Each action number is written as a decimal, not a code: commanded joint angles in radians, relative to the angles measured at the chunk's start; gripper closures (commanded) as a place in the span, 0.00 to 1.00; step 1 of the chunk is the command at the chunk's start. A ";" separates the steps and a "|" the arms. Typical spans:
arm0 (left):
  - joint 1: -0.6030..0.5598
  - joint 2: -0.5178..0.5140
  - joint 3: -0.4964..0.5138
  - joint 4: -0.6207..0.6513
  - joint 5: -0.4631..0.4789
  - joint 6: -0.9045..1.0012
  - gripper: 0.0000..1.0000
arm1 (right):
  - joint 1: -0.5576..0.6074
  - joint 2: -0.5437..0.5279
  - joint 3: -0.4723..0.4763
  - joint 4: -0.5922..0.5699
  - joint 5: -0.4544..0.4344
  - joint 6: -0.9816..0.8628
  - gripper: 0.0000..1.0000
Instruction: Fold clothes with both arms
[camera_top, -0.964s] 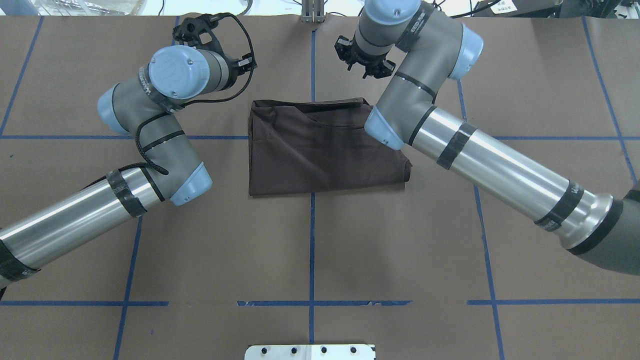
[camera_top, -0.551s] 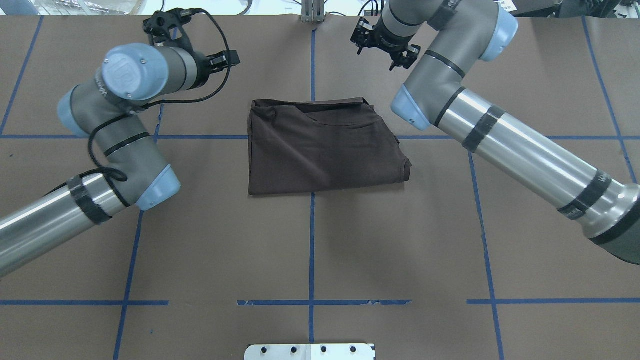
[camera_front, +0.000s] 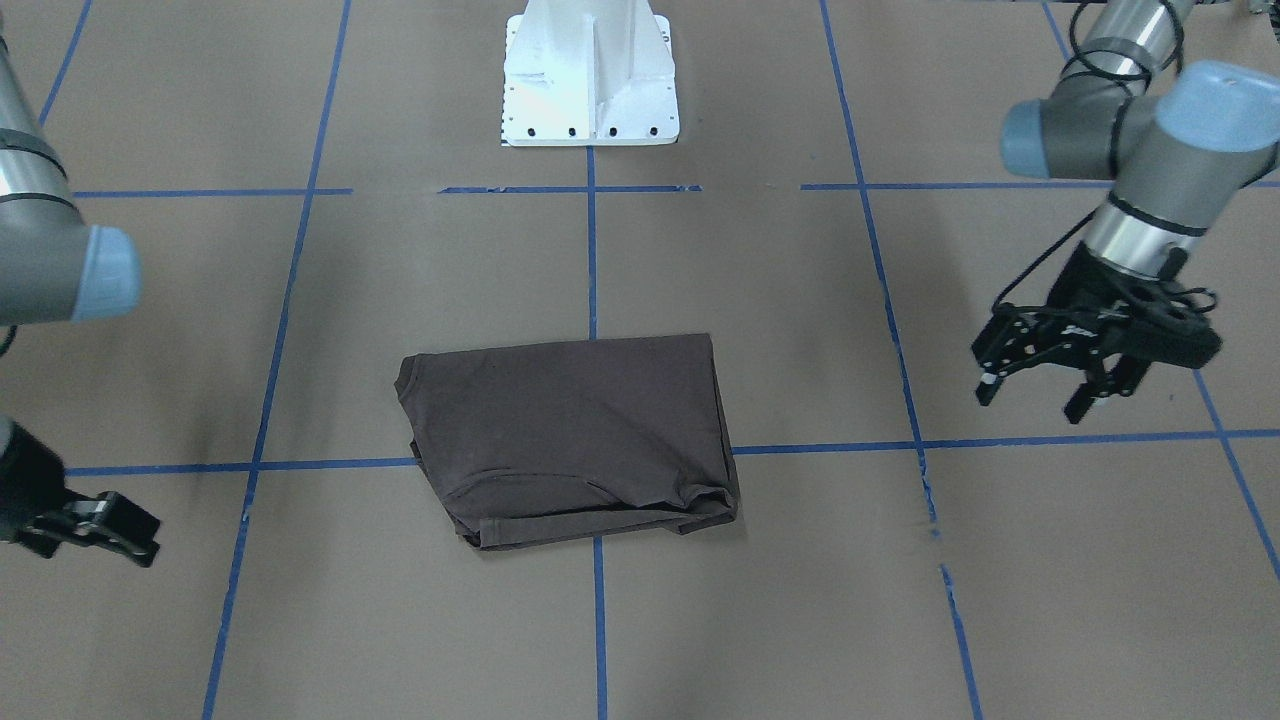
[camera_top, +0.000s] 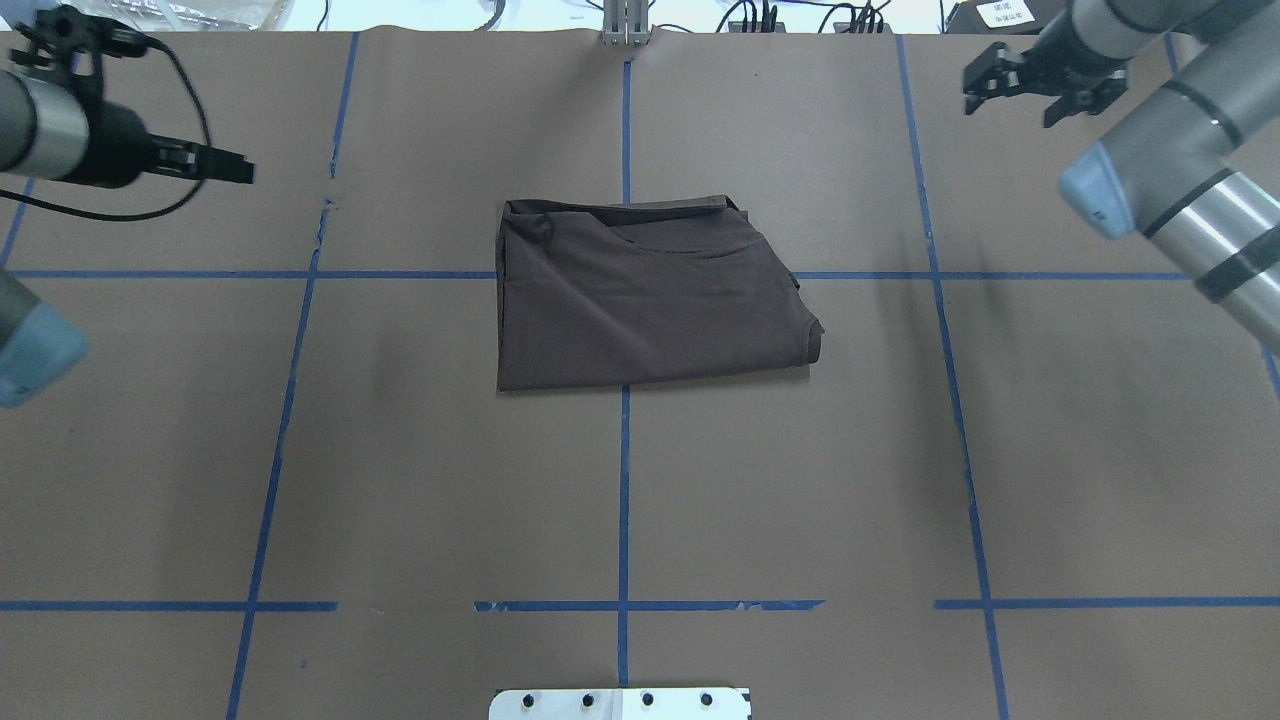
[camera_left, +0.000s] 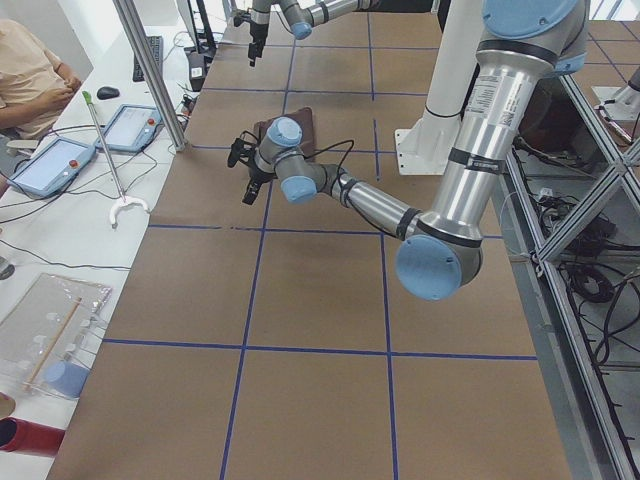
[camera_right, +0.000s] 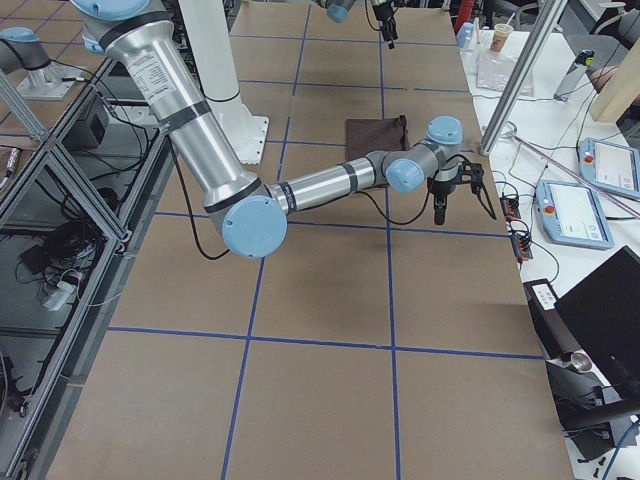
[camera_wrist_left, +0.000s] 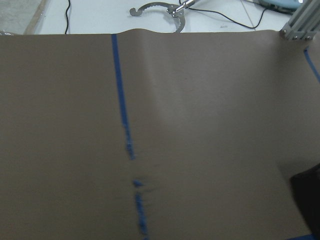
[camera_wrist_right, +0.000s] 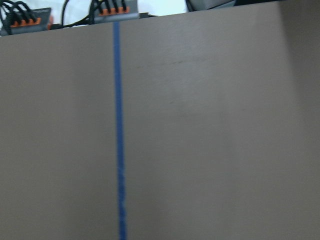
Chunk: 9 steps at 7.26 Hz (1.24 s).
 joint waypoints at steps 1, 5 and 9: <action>-0.262 0.038 0.025 0.158 -0.224 0.347 0.00 | 0.135 -0.018 0.023 -0.217 0.060 -0.289 0.00; -0.370 0.020 0.099 0.493 -0.283 0.592 0.00 | 0.202 -0.099 0.028 -0.322 0.178 -0.477 0.00; -0.470 0.163 0.152 0.500 -0.322 0.775 0.00 | 0.256 -0.320 0.199 -0.319 0.163 -0.515 0.00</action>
